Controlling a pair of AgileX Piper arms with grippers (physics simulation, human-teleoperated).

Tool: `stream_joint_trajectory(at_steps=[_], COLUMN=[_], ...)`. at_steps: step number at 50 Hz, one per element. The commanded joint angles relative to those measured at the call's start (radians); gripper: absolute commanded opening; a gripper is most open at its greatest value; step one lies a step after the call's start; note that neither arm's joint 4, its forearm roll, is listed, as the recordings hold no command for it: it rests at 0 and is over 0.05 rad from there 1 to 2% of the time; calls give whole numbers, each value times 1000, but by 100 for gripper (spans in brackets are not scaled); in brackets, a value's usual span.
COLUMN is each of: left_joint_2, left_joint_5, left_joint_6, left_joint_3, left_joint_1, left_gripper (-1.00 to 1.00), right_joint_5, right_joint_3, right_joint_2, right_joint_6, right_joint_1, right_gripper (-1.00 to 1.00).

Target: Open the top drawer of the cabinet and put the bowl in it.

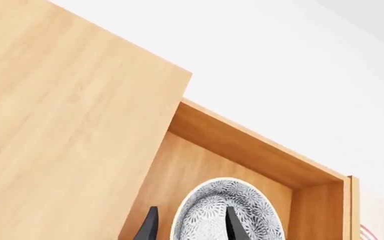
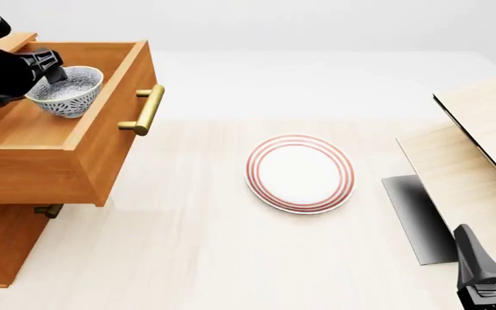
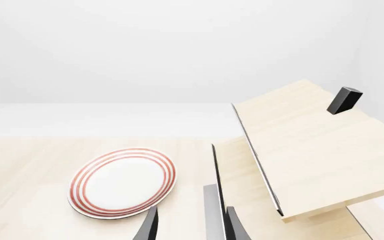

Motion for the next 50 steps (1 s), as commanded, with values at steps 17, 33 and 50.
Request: stream_joint_trajectory(at_steps=[17, 33, 50], left_joint_2=[-102, -211, -322], left_joint_5=[38, 99, 174], left_joint_6=[15, 35, 59], left_joint_3=[41, 67, 77], left_joint_1=[-5, -16, -22], left_gripper=[100, 100, 100], right_joint_5=[0, 0, 0], right_joint_3=[0, 0, 0], right_joint_2=[-1, -1, -1], right_joint_6=[0, 0, 0], right_joint_1=[0, 0, 0], right_gripper=[100, 100, 100])
